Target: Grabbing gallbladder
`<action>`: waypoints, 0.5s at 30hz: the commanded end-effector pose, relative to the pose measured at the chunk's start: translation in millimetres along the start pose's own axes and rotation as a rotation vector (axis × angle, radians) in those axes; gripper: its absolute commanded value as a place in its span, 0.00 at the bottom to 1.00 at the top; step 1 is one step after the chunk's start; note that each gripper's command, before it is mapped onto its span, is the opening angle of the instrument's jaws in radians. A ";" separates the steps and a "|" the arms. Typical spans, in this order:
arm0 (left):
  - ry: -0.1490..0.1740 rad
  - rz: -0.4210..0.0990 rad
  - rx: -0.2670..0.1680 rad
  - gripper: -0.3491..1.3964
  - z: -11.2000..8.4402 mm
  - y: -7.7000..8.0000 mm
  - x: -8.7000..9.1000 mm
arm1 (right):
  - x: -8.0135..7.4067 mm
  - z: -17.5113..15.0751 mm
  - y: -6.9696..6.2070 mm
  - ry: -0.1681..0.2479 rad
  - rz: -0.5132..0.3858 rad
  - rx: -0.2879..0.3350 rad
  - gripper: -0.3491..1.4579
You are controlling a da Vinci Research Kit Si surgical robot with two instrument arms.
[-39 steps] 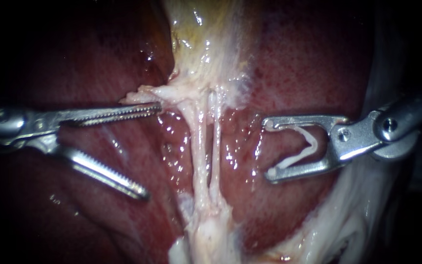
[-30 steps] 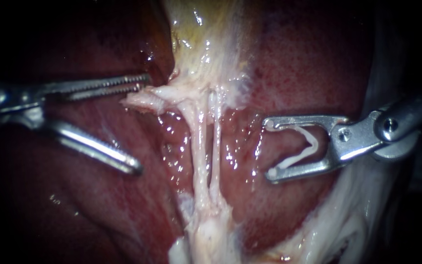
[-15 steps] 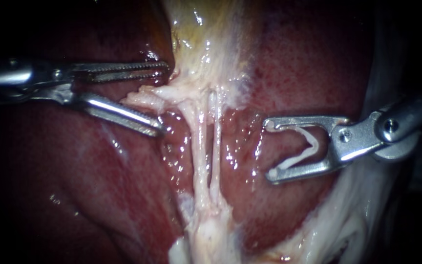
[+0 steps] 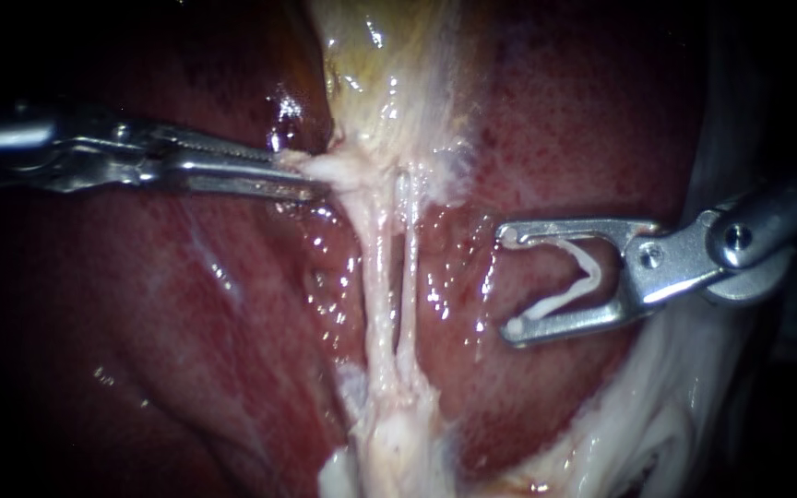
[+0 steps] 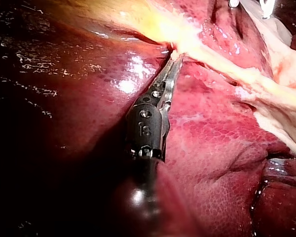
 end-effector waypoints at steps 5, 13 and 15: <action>-0.003 -0.079 0.010 0.00 -1.5 0.7 1.0 | 0.0 0.0 0.0 0.000 0.000 0.000 0.47; 0.027 -0.140 0.034 0.00 -7.0 0.9 6.7 | 0.0 -0.1 -0.1 0.000 0.000 0.000 0.47; 0.038 -0.148 0.040 0.00 -8.0 0.9 7.6 | 0.0 -0.1 -0.1 0.000 0.000 0.000 0.47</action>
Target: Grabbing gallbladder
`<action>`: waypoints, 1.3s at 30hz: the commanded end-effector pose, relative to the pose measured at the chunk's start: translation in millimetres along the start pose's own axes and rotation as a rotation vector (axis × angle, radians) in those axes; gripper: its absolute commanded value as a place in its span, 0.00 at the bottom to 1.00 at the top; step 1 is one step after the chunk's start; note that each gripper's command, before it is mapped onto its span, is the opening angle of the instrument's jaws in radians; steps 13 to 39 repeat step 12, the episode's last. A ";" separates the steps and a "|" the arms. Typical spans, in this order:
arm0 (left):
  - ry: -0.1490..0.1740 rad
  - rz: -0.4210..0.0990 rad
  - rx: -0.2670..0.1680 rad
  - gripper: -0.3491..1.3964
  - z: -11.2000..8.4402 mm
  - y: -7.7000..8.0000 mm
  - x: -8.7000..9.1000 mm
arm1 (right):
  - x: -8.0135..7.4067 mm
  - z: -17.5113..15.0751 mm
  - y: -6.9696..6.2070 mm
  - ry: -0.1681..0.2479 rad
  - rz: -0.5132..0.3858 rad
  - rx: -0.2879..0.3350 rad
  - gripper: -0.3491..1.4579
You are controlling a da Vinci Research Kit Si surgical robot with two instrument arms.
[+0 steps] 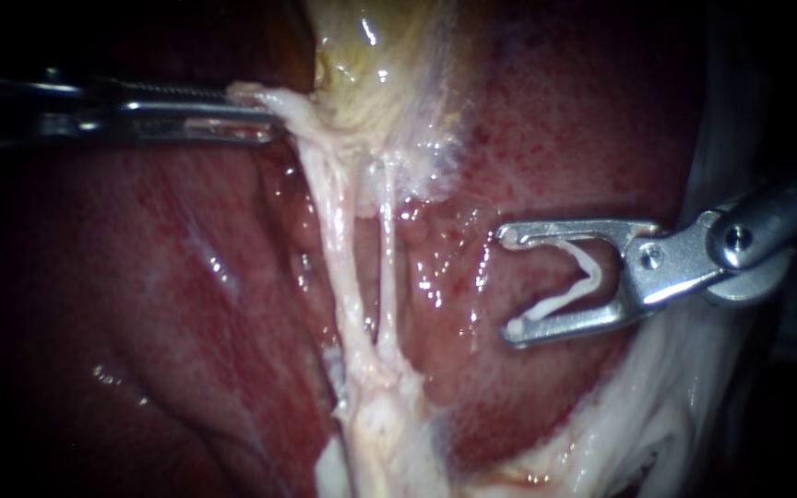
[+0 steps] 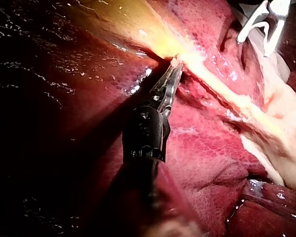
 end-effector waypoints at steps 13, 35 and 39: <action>0.005 -0.006 0.019 0.00 -0.2 0.1 -0.3 | 0.0 0.0 0.0 0.000 0.000 0.000 0.47; 0.005 -0.006 0.019 0.00 -0.2 0.1 -0.3 | 0.0 0.0 0.0 0.000 0.000 0.000 0.47; 0.005 -0.006 0.019 0.00 -0.2 0.1 -0.3 | 0.0 0.0 0.0 0.000 0.000 0.000 0.47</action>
